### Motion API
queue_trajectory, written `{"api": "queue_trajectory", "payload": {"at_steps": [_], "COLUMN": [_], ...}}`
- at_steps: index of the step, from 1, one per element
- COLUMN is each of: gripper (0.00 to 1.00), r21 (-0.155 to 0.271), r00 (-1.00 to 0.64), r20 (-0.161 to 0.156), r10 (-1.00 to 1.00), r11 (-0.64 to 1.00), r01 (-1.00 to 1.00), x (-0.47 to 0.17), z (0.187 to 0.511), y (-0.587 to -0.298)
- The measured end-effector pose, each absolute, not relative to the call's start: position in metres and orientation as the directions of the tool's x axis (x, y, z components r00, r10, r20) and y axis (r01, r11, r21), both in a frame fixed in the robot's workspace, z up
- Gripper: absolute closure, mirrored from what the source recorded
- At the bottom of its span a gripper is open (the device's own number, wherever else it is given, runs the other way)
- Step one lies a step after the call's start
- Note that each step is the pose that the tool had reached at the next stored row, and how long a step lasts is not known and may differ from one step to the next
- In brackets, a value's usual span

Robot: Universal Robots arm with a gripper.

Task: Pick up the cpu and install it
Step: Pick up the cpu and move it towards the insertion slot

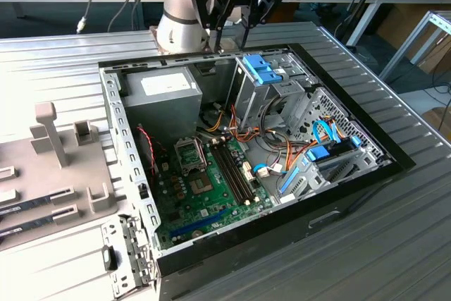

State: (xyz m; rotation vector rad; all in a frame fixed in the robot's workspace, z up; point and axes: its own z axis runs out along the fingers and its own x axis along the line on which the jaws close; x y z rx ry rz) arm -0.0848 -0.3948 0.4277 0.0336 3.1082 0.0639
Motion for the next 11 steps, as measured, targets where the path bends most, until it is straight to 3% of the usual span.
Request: {"api": "queue_trajectory", "payload": {"at_steps": [11], "gripper": [0.53], "r21": [0.041], "r00": [-0.999], "r20": [-0.032], "r10": [0.022], "r11": [0.999], "r01": [0.021], "x": [-0.067], "z": [0.427], "y": [-0.395]}}
